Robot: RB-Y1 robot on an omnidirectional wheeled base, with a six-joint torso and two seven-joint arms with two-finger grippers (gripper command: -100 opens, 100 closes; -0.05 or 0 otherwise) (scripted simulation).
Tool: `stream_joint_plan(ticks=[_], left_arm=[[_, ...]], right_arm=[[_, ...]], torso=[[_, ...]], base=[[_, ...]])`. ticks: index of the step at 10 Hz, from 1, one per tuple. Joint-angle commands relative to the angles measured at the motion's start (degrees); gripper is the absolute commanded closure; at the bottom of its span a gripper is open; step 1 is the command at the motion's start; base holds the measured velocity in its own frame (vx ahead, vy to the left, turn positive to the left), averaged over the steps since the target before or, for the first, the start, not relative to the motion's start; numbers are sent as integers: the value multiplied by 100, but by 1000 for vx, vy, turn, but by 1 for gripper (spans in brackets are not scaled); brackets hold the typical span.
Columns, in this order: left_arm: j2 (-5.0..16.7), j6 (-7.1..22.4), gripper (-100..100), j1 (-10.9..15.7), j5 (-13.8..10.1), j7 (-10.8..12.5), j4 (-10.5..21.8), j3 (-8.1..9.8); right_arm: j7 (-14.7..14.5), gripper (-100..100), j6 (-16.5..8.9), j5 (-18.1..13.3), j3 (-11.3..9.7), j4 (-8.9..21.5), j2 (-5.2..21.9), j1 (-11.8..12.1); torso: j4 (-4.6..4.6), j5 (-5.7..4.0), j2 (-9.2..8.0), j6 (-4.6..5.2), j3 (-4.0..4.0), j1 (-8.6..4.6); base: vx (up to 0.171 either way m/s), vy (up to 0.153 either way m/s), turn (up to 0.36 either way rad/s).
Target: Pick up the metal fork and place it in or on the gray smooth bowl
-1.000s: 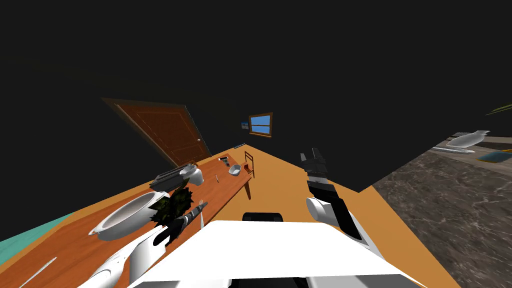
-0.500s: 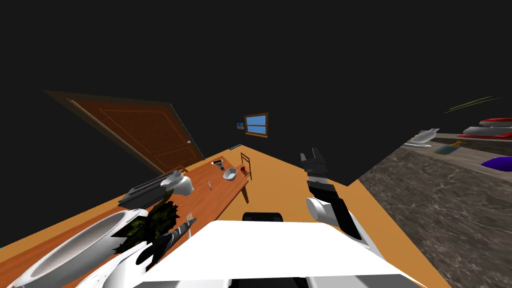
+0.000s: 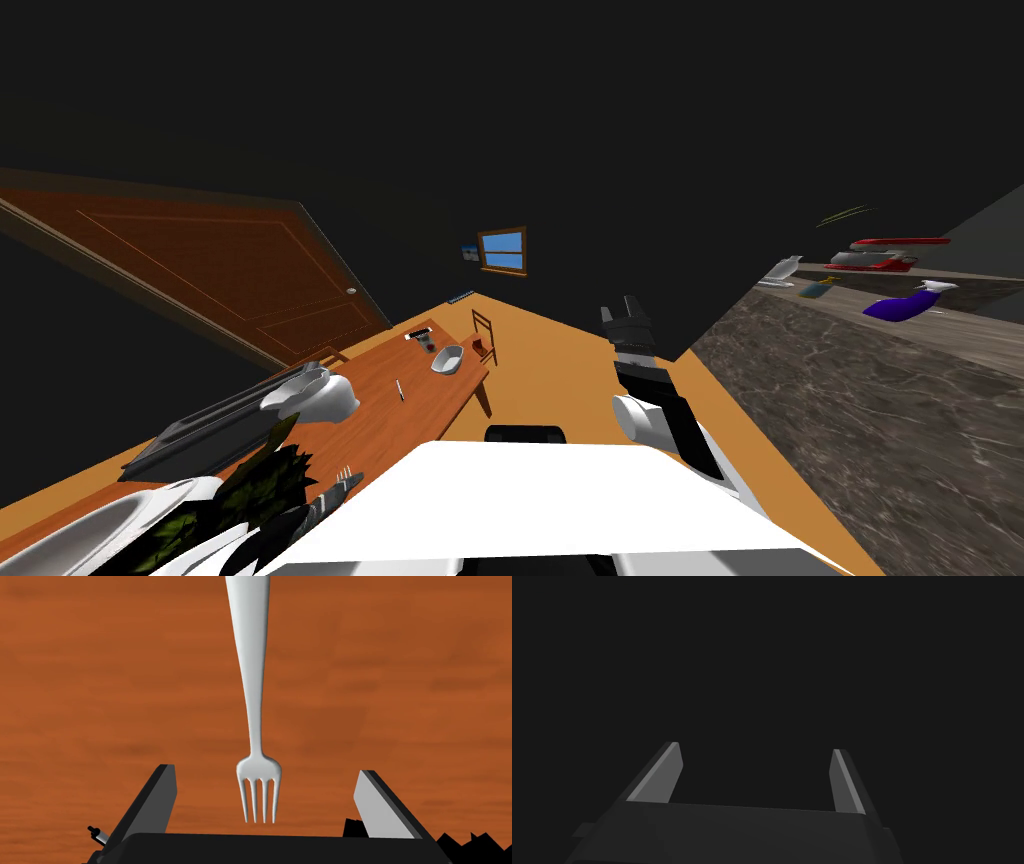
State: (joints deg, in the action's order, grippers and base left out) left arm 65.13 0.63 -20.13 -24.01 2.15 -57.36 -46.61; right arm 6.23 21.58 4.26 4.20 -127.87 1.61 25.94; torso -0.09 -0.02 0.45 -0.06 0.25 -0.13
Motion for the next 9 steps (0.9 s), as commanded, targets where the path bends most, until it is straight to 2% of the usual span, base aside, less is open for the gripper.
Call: stream_joint_plan(ticks=[1,2,3,4,7,8,9], left_arm=[[-76,1,-100,36,-54,-47,164,-116],[-25,37,-100,-22,-30,-37,41,-27],[-30,41,0,-20,-32,-45,48,-30],[-202,50,-100,6,51,-75,179,35],[-548,67,-100,58,216,-138,443,165],[-487,55,-100,49,183,-126,405,136],[-500,52,100,52,189,-130,419,138]], right_arm=[[0,0,0,0,0,0,0,0],[0,0,0,0,0,0,0,0],[0,0,0,0,0,0,0,0],[0,0,0,0,0,0,0,-1],[0,0,0,0,0,0,0,-1],[0,0,0,0,0,0,0,-1],[0,0,0,0,0,0,0,-1]], torso=[[0,0,0,0,0,0],[1,1,-9,-1,-4,2],[5,1,-24,-2,-13,4],[7,2,-33,-2,-18,5],[9,2,-40,-2,-23,5],[9,3,-40,-3,-23,5],[9,1,-40,-2,-23,5]], base=[[72,-6,-57],[23,-2,-3],[6,-1,0],[0,0,0],[0,0,0],[0,0,0],[0,0,0]])
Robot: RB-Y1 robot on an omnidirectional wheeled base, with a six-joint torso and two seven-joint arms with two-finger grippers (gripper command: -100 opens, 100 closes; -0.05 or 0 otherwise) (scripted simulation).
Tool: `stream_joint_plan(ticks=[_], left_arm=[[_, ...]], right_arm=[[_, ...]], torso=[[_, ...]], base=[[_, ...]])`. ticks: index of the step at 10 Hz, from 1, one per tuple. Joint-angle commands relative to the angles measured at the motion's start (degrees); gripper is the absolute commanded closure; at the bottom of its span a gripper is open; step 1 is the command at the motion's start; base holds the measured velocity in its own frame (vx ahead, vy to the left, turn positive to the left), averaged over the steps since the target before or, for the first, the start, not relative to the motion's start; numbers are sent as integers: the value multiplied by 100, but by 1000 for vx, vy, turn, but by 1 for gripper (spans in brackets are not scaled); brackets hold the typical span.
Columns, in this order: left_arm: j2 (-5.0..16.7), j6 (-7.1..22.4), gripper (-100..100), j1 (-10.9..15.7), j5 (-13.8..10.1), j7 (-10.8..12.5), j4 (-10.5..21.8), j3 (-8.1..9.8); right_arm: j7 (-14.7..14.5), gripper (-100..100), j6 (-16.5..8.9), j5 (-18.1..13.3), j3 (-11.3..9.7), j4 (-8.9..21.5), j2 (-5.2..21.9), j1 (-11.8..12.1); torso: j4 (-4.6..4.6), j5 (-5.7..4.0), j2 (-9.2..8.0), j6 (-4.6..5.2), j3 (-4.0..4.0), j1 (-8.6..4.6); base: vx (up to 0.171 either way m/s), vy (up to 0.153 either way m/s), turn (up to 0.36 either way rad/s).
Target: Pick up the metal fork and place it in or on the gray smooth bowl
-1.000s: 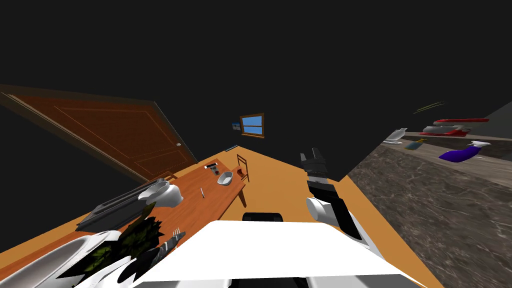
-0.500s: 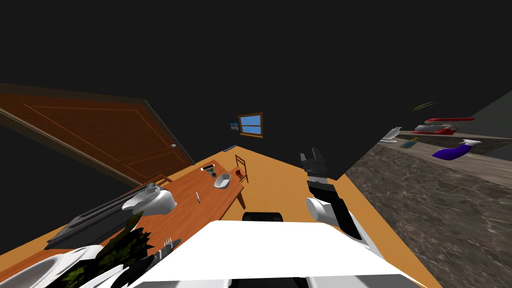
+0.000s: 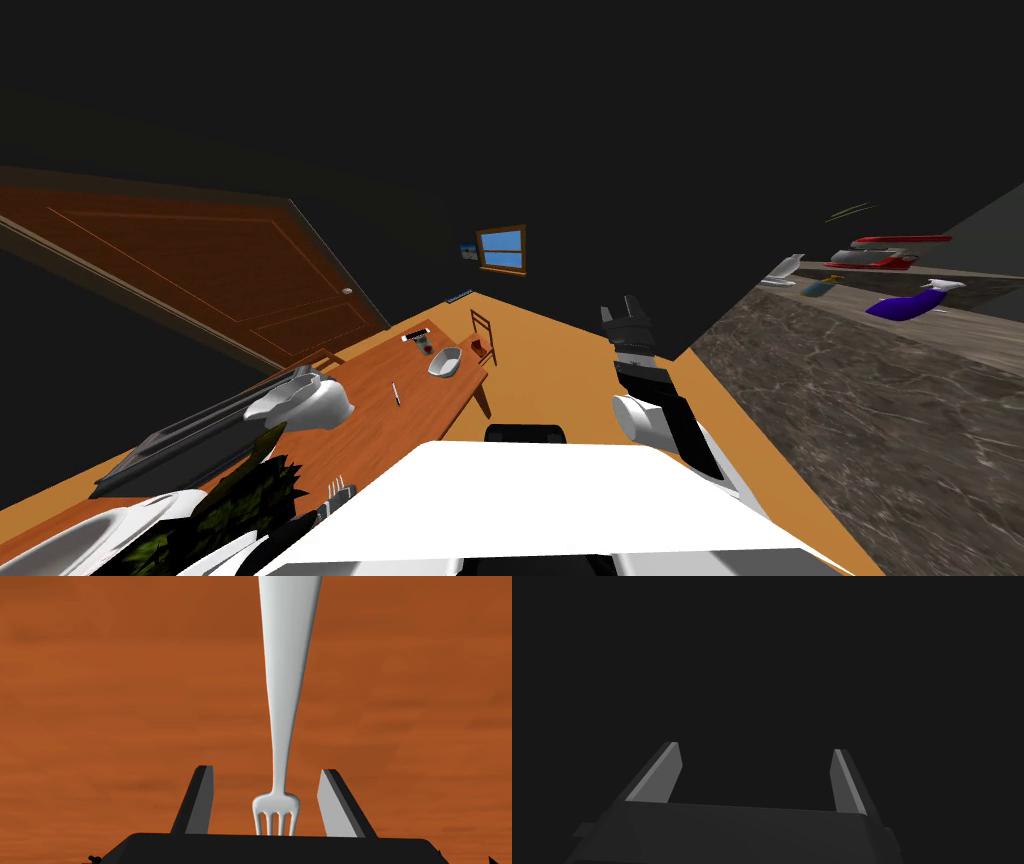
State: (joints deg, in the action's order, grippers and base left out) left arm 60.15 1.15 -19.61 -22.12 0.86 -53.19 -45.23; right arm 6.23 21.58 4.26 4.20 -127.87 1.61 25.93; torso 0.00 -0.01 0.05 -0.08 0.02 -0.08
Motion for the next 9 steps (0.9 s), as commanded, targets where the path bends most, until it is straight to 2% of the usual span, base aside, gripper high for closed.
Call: stream_joint_plan(ticks=[1,4,5,6,9], left_arm=[[0,0,100,0,0,0,0,0],[1,3,100,-1,-2,4,3,2],[1,3,0,-1,-3,4,3,2],[181,3,100,-28,-83,33,-150,-60],[469,-11,100,-72,-220,86,-370,-168]], right_arm=[[0,0,0,0,0,0,0,0],[0,0,0,0,0,0,0,0],[0,0,0,0,0,0,0,0],[0,0,0,0,0,0,0,0],[0,0,0,0,0,0,0,0]], torso=[[0,0,0,0,0,0],[0,2,1,3,0,1],[0,2,1,4,0,1],[0,2,1,3,0,1],[0,0,-1,5,0,-2]], base=[[0,0,0],[0,0,0],[0,0,0],[0,0,0],[-1,-1,-4]])
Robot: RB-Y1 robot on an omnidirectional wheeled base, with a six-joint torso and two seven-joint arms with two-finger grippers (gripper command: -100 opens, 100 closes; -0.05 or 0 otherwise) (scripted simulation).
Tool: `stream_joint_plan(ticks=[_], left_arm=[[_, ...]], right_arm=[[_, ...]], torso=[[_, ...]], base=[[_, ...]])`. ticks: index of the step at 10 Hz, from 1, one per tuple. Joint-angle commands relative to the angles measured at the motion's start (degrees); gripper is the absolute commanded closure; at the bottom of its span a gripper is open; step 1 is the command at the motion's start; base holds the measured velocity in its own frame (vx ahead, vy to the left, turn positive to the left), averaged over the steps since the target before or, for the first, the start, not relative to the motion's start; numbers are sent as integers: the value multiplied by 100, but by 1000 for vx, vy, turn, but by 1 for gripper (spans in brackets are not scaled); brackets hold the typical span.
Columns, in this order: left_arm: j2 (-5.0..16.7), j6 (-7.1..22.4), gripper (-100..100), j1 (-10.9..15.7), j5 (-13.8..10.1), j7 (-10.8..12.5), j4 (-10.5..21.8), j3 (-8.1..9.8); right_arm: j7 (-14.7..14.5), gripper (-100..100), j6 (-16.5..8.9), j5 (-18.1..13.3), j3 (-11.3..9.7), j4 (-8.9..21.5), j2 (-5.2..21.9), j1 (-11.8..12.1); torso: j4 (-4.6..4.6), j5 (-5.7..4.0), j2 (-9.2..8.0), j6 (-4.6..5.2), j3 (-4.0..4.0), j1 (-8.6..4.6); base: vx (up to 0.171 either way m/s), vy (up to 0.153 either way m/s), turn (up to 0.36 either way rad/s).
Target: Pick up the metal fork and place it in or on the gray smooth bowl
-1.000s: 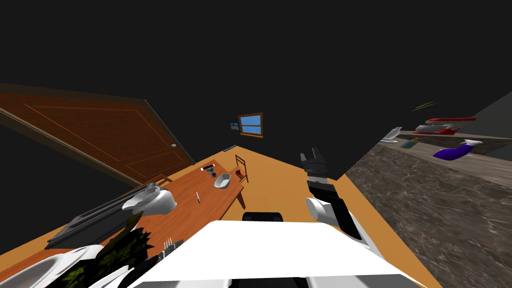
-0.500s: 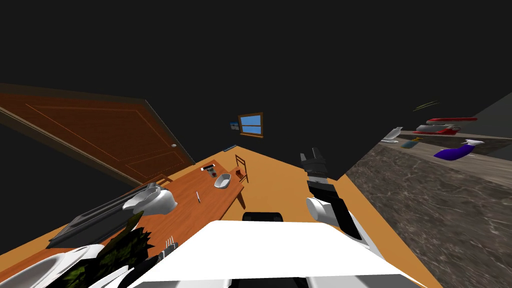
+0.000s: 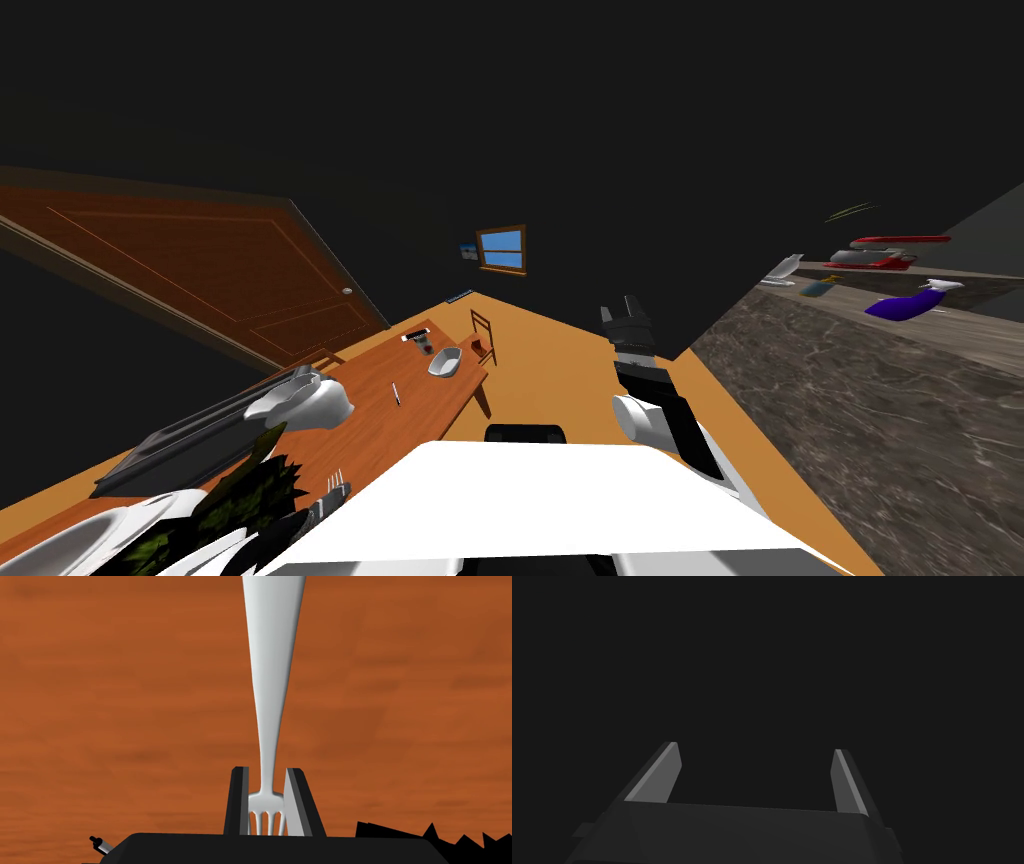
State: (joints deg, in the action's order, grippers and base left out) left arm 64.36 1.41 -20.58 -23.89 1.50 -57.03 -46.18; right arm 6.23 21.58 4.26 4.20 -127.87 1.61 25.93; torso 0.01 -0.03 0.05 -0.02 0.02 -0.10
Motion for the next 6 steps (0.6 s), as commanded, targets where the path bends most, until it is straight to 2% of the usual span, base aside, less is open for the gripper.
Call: stream_joint_plan(ticks=[1,2,3,6], left_arm=[[0,0,100,0,0,0,0,0],[15,11,0,-2,-5,3,-18,1],[144,170,100,-54,-91,-43,-42,-64],[447,495,100,-154,-289,-124,-135,-208]], right_arm=[[0,0,0,0,0,0,0,0],[0,0,0,0,0,0,0,0],[0,0,0,0,0,0,0,0],[0,0,0,0,-1,0,-1,0]], torso=[[0,0,0,0,0,0],[-1,4,0,-1,1,1],[-1,4,1,-1,1,2],[-3,-11,17,7,9,-50]], base=[[0,0,0],[0,0,0],[5,-44,-164],[35,-113,-168]])
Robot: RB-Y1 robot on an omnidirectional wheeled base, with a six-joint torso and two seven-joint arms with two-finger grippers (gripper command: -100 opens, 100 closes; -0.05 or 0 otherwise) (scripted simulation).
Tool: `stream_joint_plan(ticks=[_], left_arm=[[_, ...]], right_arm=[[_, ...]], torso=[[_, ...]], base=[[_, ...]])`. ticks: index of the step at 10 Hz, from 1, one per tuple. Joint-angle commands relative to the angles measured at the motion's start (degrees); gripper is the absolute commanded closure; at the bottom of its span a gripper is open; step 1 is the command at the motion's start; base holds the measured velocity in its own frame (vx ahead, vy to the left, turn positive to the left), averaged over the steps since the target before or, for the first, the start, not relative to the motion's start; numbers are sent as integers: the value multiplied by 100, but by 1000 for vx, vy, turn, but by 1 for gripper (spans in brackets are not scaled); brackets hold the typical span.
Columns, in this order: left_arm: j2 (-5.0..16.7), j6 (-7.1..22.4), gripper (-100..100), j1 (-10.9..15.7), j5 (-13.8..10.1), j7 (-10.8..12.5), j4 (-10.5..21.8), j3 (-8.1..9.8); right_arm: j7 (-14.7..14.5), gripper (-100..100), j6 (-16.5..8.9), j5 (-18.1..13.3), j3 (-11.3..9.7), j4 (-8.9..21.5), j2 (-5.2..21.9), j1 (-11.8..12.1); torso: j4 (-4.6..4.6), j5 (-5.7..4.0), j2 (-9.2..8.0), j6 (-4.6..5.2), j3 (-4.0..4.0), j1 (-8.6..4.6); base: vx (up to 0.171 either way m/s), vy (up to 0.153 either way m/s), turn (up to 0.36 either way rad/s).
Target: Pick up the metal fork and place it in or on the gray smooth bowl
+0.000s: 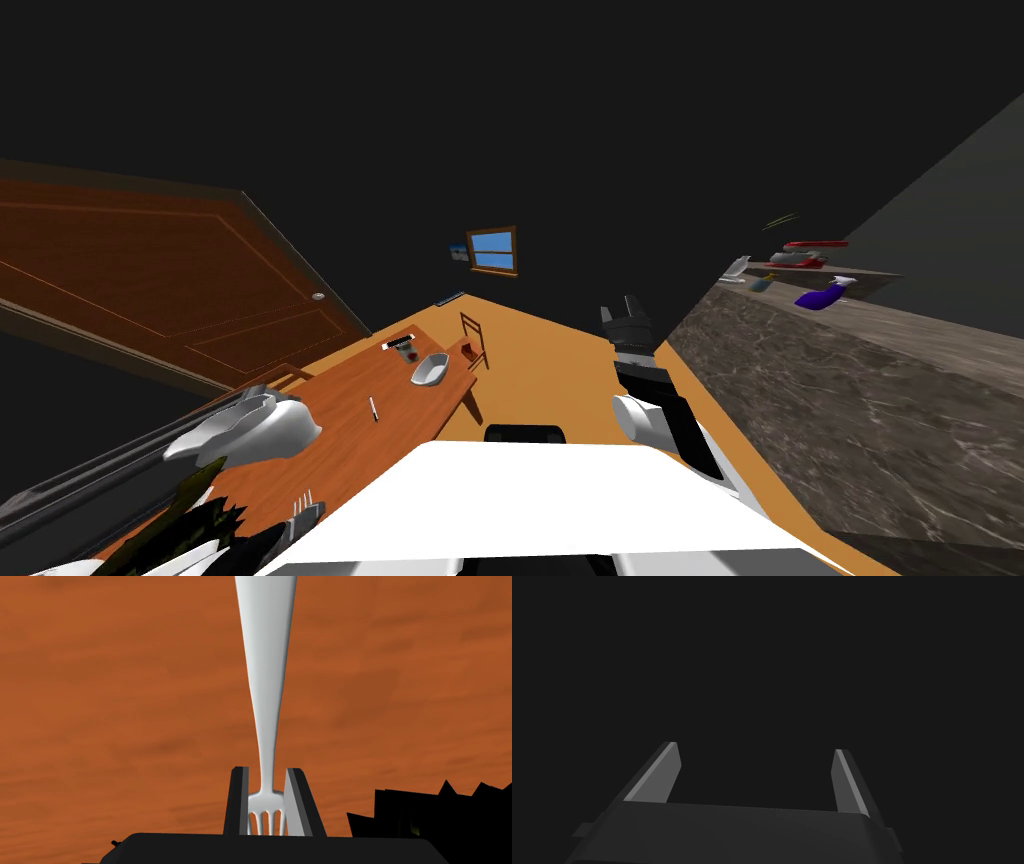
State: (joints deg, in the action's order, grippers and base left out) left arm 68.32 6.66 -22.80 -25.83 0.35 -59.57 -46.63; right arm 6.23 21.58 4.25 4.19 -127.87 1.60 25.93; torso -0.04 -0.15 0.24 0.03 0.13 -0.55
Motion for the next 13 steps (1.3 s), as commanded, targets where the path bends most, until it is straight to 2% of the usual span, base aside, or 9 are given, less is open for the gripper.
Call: stream_joint_plan(ticks=[1,2,4,5,6,7,8,11,13], left_arm=[[51,-30,100,68,-96,-9,118,-163],[240,155,100,13,-220,-52,46,-252],[437,340,100,-41,-349,-93,-37,-343],[631,513,100,-90,-476,-129,-127,-431],[723,591,100,-112,-537,-144,-174,-471],[811,662,100,-133,-594,-157,-221,-509],[811,662,100,-133,-594,-157,-221,-509],[1166,895,100,-198,-828,-181,-462,-645],[1412,888,100,-183,-970,-111,-707,-708]], right_arm=[[0,0,0,0,0,0,0,0],[0,0,0,0,1,0,0,0],[0,0,0,0,0,0,0,0],[0,0,0,0,0,0,0,0],[0,0,0,0,0,0,0,0],[0,0,0,0,0,0,0,1],[0,0,0,0,0,0,0,1],[0,0,0,0,1,0,0,1],[0,0,0,0,1,0,0,2]], torso=[[0,0,0,0,0,0],[0,4,-4,-3,-1,16],[0,0,14,12,7,4],[-2,-4,10,7,6,-3],[-2,-4,17,10,9,-20],[-5,-5,24,8,14,-22],[-5,-6,20,6,12,-16],[-4,-3,13,4,8,2],[-8,-2,40,6,23,-8]], base=[[34,-51,-35],[56,-77,-179],[61,-98,-183],[82,-146,-199],[104,-143,-146],[88,-113,-95],[49,-55,-32],[78,-75,-108],[147,-98,-24]])
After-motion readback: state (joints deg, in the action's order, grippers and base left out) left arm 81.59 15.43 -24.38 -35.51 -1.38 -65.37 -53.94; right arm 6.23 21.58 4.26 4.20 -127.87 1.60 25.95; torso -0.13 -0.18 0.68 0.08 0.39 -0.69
